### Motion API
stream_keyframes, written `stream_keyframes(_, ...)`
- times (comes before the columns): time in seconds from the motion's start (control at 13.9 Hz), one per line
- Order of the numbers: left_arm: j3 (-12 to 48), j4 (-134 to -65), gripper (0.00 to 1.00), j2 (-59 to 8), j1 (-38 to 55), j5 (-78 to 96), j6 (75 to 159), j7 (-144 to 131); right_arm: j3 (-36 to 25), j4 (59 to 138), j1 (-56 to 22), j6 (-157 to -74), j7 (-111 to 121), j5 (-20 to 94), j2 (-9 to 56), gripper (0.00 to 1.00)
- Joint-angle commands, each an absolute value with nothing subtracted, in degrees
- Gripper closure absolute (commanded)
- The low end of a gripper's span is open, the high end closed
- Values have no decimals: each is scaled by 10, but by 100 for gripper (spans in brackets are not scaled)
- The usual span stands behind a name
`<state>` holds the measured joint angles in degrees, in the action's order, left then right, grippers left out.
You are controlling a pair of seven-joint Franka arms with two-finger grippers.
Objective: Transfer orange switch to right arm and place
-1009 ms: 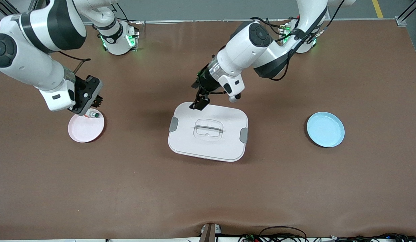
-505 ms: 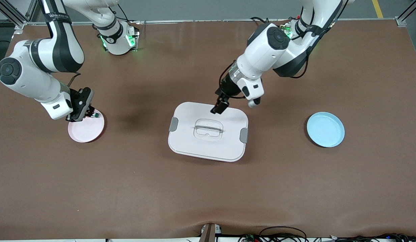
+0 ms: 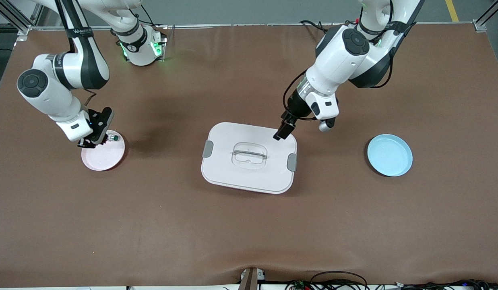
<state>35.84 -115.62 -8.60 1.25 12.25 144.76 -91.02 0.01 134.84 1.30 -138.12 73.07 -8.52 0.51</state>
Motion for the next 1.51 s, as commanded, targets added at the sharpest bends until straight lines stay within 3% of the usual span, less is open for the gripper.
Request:
stream_keyframes(0.0, 362, -1192, 0, -43, -17, 117, 1424, -819, 8, 1371, 34, -1420, 739, -113, 5, 100)
stream_keyframes(0.58, 361, -1194, 0, -2, -96, 117, 1305, -464, 8, 1376, 89, -1490, 751, -153, 83, 100)
stream_keyframes(1.44, 359, -1210, 0, 51, -279, 115, 1268, -40, 7, 1372, 113, -1620, 749, -238, 177, 100)
